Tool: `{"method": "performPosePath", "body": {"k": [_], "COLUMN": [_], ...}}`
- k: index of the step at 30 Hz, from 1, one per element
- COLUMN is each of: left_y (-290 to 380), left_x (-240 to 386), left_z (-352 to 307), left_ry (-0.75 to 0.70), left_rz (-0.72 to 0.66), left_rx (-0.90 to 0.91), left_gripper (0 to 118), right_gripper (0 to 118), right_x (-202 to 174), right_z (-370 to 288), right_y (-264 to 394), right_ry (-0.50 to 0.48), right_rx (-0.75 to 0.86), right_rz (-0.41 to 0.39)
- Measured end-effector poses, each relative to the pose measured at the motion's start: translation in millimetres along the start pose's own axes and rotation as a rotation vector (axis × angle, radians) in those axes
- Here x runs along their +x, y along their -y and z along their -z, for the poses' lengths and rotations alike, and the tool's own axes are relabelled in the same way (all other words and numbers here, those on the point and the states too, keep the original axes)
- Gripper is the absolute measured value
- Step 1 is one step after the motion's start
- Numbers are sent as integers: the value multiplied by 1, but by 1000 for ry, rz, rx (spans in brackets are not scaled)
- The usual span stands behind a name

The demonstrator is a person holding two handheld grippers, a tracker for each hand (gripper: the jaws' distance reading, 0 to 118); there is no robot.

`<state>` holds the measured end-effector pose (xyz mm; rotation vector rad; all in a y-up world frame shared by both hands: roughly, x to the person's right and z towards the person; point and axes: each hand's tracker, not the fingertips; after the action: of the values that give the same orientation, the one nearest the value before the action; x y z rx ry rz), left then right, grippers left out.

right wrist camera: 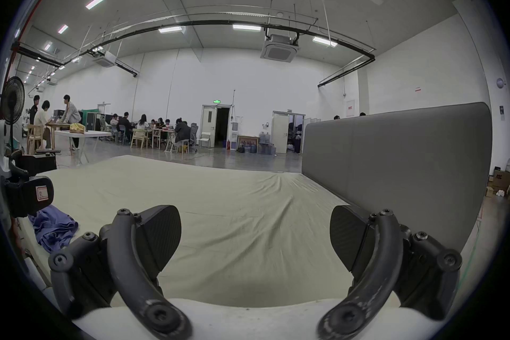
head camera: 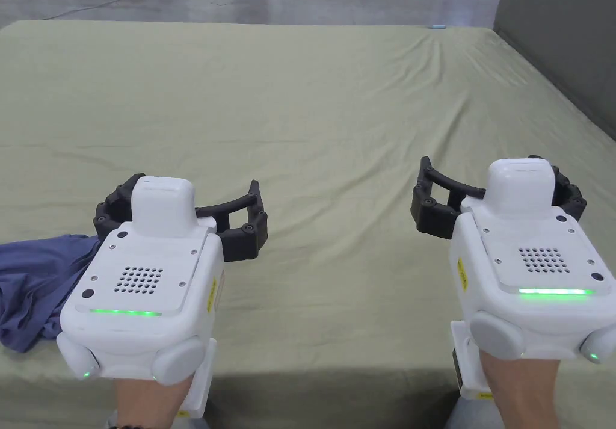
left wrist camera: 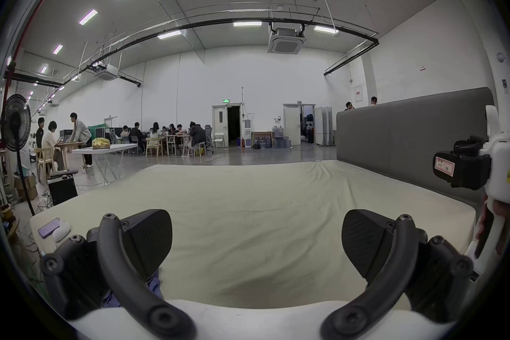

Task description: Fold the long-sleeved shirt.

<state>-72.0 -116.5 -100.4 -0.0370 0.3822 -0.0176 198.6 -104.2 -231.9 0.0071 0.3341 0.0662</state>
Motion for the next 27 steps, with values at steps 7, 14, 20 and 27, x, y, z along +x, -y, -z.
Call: {"method": "performPosePath", "body": {"k": [7,14,20,27], "left_y": [0,-1,-1,1], "left_x": [0,-1,0,1], "left_z": [1,0,1,3], "left_ry": [0,-6,-5,-12], "left_rz": [3,5,17,15], "left_rx": [-4,-7,-15,-30], "left_gripper": [118,118,118,118], "right_gripper": [109,109,109,109], "right_x": [0,-4,-9,-17], "right_z": [1,12,20,16], "right_y": [-1,-24,-31,-24], "right_ry": [-6,47,40,38], "right_rx": [-8,-278,-392,-345], "right_rz": [5,203,208,157]}}
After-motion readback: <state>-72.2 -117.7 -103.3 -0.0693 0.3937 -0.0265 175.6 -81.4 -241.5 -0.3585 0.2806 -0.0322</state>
